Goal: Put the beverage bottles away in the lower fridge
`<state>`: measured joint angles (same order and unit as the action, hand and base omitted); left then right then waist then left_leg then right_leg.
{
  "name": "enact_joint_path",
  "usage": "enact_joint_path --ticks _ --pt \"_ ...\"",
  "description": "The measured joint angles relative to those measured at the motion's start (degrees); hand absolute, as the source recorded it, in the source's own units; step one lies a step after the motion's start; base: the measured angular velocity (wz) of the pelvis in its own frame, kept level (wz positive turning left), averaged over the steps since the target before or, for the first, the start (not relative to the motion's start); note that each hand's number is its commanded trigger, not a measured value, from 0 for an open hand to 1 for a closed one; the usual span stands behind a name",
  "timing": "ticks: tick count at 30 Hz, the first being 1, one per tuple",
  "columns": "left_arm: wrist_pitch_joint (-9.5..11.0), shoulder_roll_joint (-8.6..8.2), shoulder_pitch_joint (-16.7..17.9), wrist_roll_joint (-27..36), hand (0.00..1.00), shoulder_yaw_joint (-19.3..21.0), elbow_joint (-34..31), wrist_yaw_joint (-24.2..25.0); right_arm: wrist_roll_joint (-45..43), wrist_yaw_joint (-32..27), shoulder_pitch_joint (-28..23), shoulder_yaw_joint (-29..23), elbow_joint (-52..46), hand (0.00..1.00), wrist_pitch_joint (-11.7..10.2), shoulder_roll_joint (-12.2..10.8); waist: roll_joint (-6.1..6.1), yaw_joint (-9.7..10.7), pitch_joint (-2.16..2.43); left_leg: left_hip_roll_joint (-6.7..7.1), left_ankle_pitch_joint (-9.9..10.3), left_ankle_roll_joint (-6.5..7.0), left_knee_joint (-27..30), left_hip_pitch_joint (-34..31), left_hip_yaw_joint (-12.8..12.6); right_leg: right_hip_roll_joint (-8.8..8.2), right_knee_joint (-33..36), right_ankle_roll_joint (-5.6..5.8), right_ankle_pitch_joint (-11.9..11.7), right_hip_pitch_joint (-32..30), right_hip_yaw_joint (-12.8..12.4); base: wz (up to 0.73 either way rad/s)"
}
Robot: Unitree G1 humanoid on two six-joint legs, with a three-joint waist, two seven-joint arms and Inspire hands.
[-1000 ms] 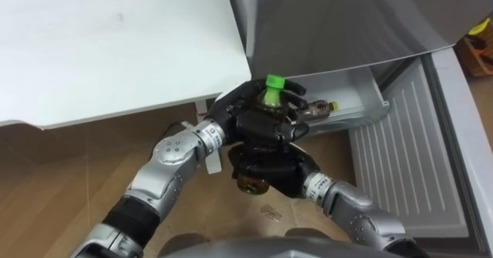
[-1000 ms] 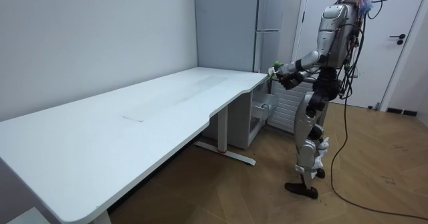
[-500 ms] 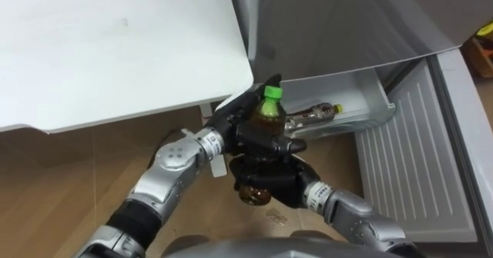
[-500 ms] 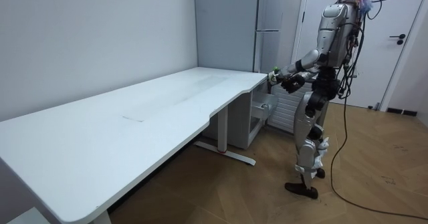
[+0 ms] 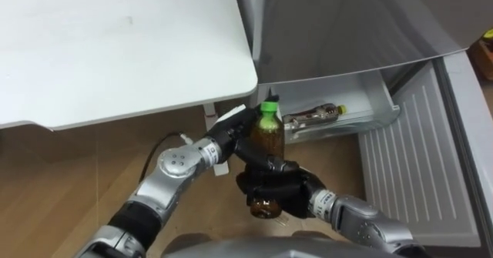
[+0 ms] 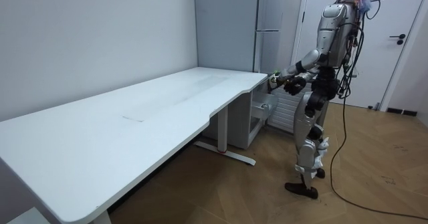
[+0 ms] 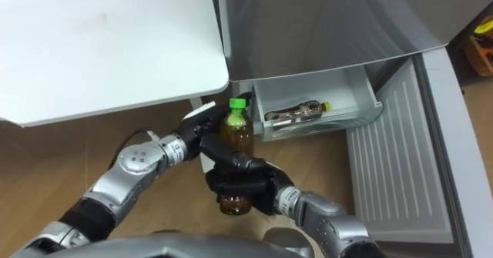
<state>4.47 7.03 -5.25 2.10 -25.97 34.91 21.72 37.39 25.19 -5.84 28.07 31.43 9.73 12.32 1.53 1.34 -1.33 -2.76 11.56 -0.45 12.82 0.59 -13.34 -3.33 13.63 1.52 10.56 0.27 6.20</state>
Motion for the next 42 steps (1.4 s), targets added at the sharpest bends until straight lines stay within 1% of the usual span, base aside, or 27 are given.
enact_joint_path --ticks 4,6,8,12,16,18,20,21,22,23,24,25,26,27,29,30,32,33,34,35,36,37,38,39,40,41,42 --pt "0.0 -0.77 0.17 -0.69 0.0 0.05 1.7 -0.14 0.06 -0.47 0.01 -0.03 1.45 1.0 0.0 -0.13 -0.4 -0.06 -0.04 0.0 0.0 0.0 -0.07 -0.48 0.11 0.01 -0.01 0.0 0.0 -0.43 0.04 0.0" --pt "0.11 -1.43 0.36 -2.34 0.0 0.42 3.05 -0.43 0.06 -0.64 0.01 -0.03 2.84 1.0 0.22 -0.11 -0.69 -0.07 -0.05 0.02 -0.02 -0.02 -0.14 -0.2 0.13 0.01 0.0 0.02 0.01 -0.18 0.04 0.0" --pt "0.29 -1.87 0.45 -2.96 0.0 0.39 4.44 -1.12 0.35 -1.0 0.01 -0.02 3.74 1.0 0.29 -0.38 -0.72 -0.2 -0.07 0.03 -0.03 -0.03 -0.14 -0.05 0.12 0.0 0.01 0.03 0.02 -0.05 0.04 0.0" --pt "0.75 -1.91 0.34 -2.95 0.0 0.48 5.72 -2.1 0.61 -2.45 0.04 -0.01 3.85 1.0 0.37 -0.71 -0.59 -0.19 -0.12 0.1 -0.04 -0.01 -0.14 -0.06 0.05 -0.04 0.01 0.1 0.06 -0.15 -0.18 0.0" --pt "1.05 -1.93 0.25 -2.82 0.0 1.15 6.82 -2.04 0.6 -3.47 0.07 0.0 3.84 1.0 0.39 -1.13 -0.41 -0.11 -0.15 0.16 -0.05 0.0 -0.16 -0.3 0.03 -0.1 -0.01 0.15 0.11 -0.56 -0.15 0.0" --pt "1.31 -2.01 0.53 -2.4 0.0 1.94 7.09 -1.99 0.61 -3.64 0.08 -0.01 3.84 1.0 0.52 -1.19 -0.18 -0.24 -0.07 0.23 -0.08 0.02 -0.15 -0.4 0.03 -0.17 0.0 0.18 0.15 -0.95 -0.11 0.0" --pt "1.56 -2.08 0.45 0.08 0.0 2.43 8.74 -1.67 0.79 -4.29 0.26 -0.01 3.82 1.0 0.52 -1.55 0.18 -0.24 0.03 0.24 -0.12 0.03 -0.09 -0.54 0.03 -0.19 -0.02 0.19 0.16 -1.08 -0.11 0.0" --pt "1.61 -2.23 0.49 2.44 0.0 3.14 10.12 -1.07 0.81 -4.83 0.3 -0.06 3.47 1.0 0.58 -1.76 0.39 -0.18 0.24 0.24 -0.12 0.04 0.07 -0.94 0.04 -0.23 -0.04 0.18 0.16 -1.37 -0.03 0.0" --pt "1.57 -2.32 0.32 5.45 0.0 3.44 11.7 -0.32 0.82 -5.05 0.51 -0.11 3.34 1.0 0.58 -1.77 0.49 -0.18 0.28 0.26 -0.12 0.04 0.19 -1.23 0.13 -0.27 -0.15 0.17 0.14 -1.44 -0.02 0.0" --pt "1.56 -2.42 0.32 6.9 0.0 3.69 12.59 0.13 0.82 -5.13 0.56 -0.16 3.34 1.0 0.59 -1.76 0.51 -0.22 0.3 0.3 -0.12 0.04 0.18 -1.23 0.14 -0.3 -0.21 0.17 0.14 -1.3 0.03 0.0" --pt "1.54 -2.66 0.4 10.0 0.0 4.84 15.02 1.15 0.89 -5.4 0.56 -0.38 3.34 1.0 0.58 -1.83 0.5 -0.27 0.32 0.32 -0.12 0.04 0.14 -1.18 0.12 -0.32 -0.2 0.17 0.15 -1.26 0.03 0.0" --pt "1.27 -2.75 0.7 13.63 0.0 5.76 17.14 2.23 0.89 -6.05 0.63 -0.82 3.31 1.0 0.6 -2.21 0.44 -0.23 0.37 0.3 -0.12 0.04 0.14 -1.32 0.15 -0.33 -0.2 0.17 0.14 -1.27 0.23 0.0" --pt "0.95 -2.93 0.84 15.19 0.0 6.18 17.86 2.66 0.89 -6.32 0.64 -1.09 3.33 1.0 0.6 -2.46 0.39 -0.25 0.4 0.29 -0.13 0.04 0.14 -1.5 0.22 -0.33 -0.21 0.16 0.14 -1.31 0.31 0.06" --pt "0.23 -3.45 0.92 16.89 0.0 7.78 18.69 3.47 0.89 -6.43 0.62 -1.67 3.49 1.0 0.69 -2.91 0.27 -0.28 0.46 0.29 -0.13 0.04 0.33 -2.02 0.43 -0.35 -0.19 0.14 0.13 -1.63 0.47 0.06" --pt "-0.37 -3.73 1.35 18.69 0.0 9.46 20.32 4.74 0.87 -6.75 0.62 -2.57 3.72 1.0 0.89 -3.16 0.08 -0.52 0.52 0.29 -0.13 0.05 0.55 -2.54 0.93 -0.36 -0.07 0.13 0.12 -2.06 0.5 0.06" --pt "-0.47 -3.74 1.5 18.69 0.0 10.65 20.89 5.32 0.87 -7.34 0.61 -3.19 3.92 1.0 0.91 -3.16 -0.14 -0.7 0.72 0.29 -0.13 0.05 0.6 -2.94 0.98 -0.41 -0.04 0.11 0.1 -2.38 0.83 0.09" --pt "-0.41 -3.73 1.64 18.69 0.0 13.38 22.5 5.75 0.98 -7.93 0.35 -5.23 4.22 1.0 0.92 -3.14 -0.46 -1.13 0.85 0.31 -0.17 0.12 0.54 -3.14 1.09 -0.45 -0.05 0.1 0.1 -2.67 1.17 0.06" --pt "-0.41 -3.63 1.73 18.71 0.0 15.87 24.12 5.99 1.05 -8.1 0.08 -7.09 4.32 1.0 0.92 -2.95 -0.73 -1.38 1.06 0.31 -0.17 0.12 0.48 -3.18 1.22 -0.46 -0.05 0.1 0.1 -2.72 1.39 0.04" --pt "-0.36 -3.48 1.81 18.87 0.0 17.14 25.04 6.0 1.08 -8.14 0.09 -8.11 4.55 1.0 0.92 -2.76 -0.88 -1.4 1.18 0.31 -0.17 0.12 0.45 -3.26 1.34 -0.48 -0.04 0.09 0.09 -2.67 1.6 0.08" --pt "-0.29 -2.52 2.04 19.01 0.0 18.12 26.97 5.92 2.63 -8.29 0.19 -11.4 5.32 1.0 0.91 -2.75 -1.17 -1.45 1.39 0.31 -0.19 0.13 0.45 -3.58 1.51 -0.5 -0.02 0.07 0.08 -2.75 1.83 0.06" --pt "-0.56 -0.76 2.64 19.02 0.0 18.19 29.42 5.38 6.35 -8.75 0.5 -14.91 6.14 1.0 0.65 -2.68 -1.43 -1.46 1.64 0.31 -0.27 0.12 0.53 -4.2 1.57 -0.49 0.02 0.0 0.03 -3.39 1.84 0.04" --pt "-1.16 1.05 3.36 19.05 0.0 18.72 31.32 4.79 10.17 -9.46 0.51 -18.34 6.19 1.0 -0.35 -2.34 -1.57 -1.43 1.77 0.31 -0.38 0.13 0.61 -4.77 1.56 -0.5 0.1 -0.05 0.0 -3.81 1.82 0.0" --pt "-1.5 1.93 4.16 19.03 0.0 19.04 32.06 4.6 11.76 -9.67 0.59 -19.85 6.43 1.0 -1.12 -2.19 -1.56 -1.43 1.79 0.32 -0.47 0.14 0.61 -5.06 1.57 -0.5 0.15 -0.07 -0.01 -4.19 1.83 0.0" --pt "-2.07 3.17 5.91 18.92 0.0 19.03 32.96 3.77 13.98 -9.78 1.33 -22.24 7.64 1.0 -2.65 -1.8 -1.43 -1.51 1.7 0.33 -0.59 0.15 0.65 -5.54 1.58 -0.52 0.24 -0.11 -0.03 -4.67 1.81 0.0" --pt "-2.65 4.51 7.37 18.93 0.0 19.12 34.0 3.43 14.78 -9.89 2.52 -24.01 9.48 1.0 -3.63 -1.19 -1.28 -1.39 1.6 0.33 -0.63 0.18 0.79 -6.06 1.63 -0.56 0.32 -0.14 -0.06 -5.45 1.86 0.0" --pt "-2.98 5.07 7.91 19.0 0.0 19.13 34.49 3.36 14.96 -10.02 2.96 -24.93 10.16 1.0 -3.96 -1.12 -1.16 -1.47 1.5 0.34 -0.64 0.21 0.88 -6.33 1.67 -0.6 0.39 -0.14 -0.06 -5.48 1.93 0.07" --pt "-3.4 5.47 9.17 19.72 0.0 19.75 34.78 2.78 15.17 -10.12 3.69 -26.4 11.1 1.0 -4.26 -0.72 -0.9 -1.52 1.37 0.36 -0.68 0.26 1.07 -7.04 1.88 -0.66 0.61 -0.14 -0.06 -6.08 2.17 0.08"
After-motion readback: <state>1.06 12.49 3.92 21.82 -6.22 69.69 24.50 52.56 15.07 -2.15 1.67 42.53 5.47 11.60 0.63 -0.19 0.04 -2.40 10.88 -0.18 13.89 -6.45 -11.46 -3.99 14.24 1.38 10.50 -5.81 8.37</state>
